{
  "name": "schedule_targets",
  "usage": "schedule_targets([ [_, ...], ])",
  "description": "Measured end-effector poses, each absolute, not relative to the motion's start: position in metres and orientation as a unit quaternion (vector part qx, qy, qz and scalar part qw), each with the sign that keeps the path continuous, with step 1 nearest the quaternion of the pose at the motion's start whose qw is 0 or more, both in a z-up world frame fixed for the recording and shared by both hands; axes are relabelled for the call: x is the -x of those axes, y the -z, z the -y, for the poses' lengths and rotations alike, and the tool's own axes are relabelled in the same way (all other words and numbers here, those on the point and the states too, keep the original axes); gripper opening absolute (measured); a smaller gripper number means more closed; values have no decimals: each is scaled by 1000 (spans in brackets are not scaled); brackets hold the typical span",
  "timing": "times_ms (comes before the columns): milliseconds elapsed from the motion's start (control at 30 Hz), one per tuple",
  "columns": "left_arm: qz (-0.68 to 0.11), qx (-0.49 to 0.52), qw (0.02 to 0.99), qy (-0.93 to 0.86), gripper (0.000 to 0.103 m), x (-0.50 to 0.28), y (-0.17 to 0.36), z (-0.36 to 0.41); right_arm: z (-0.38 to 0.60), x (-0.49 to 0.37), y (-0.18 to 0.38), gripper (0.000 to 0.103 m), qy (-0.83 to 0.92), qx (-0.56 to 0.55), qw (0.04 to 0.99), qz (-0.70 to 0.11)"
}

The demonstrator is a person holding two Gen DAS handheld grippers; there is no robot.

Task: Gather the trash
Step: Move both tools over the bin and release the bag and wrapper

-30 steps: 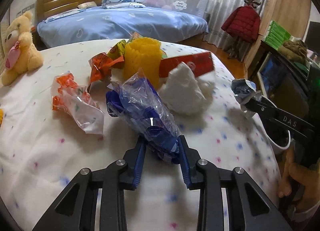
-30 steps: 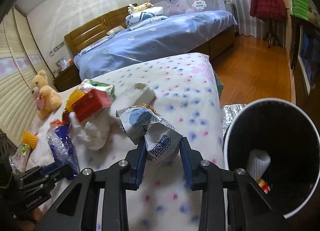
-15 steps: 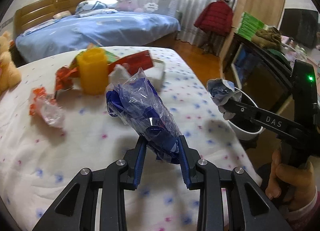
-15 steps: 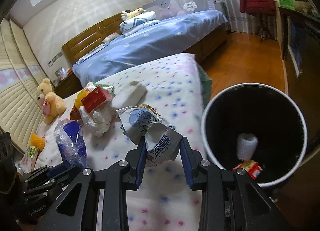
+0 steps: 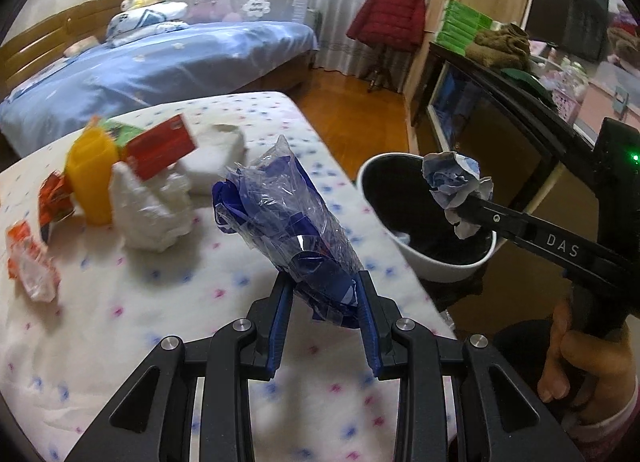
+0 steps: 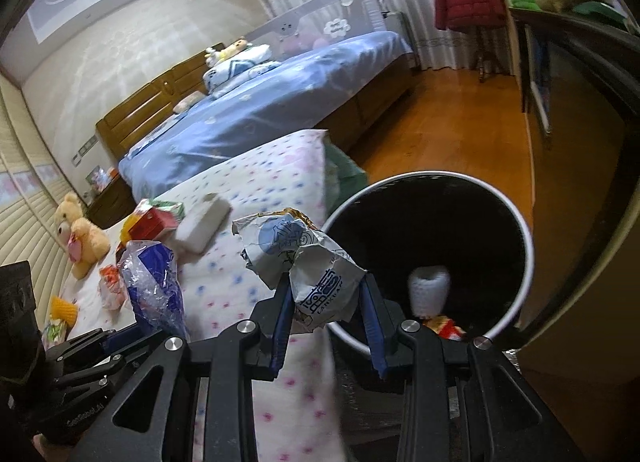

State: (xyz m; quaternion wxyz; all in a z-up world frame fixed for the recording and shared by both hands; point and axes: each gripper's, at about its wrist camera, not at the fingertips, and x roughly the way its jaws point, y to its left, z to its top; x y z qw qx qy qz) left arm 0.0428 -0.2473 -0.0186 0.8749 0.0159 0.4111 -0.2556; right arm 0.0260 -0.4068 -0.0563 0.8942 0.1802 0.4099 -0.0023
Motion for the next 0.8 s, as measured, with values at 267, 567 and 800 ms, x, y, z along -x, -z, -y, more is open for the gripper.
schedule_targets([
  [267,-409,-37,872,265,30,-51,21,276,433,-21,57,33,27,-193,893,-405],
  [567,-406,-47,871,274,30,-58,22,293,447,-20,59,33,44,-200,892,-403],
  [800,-404,-60,868,283,30,-65,24,308,454,-21,61,33,54,-202,890,-405],
])
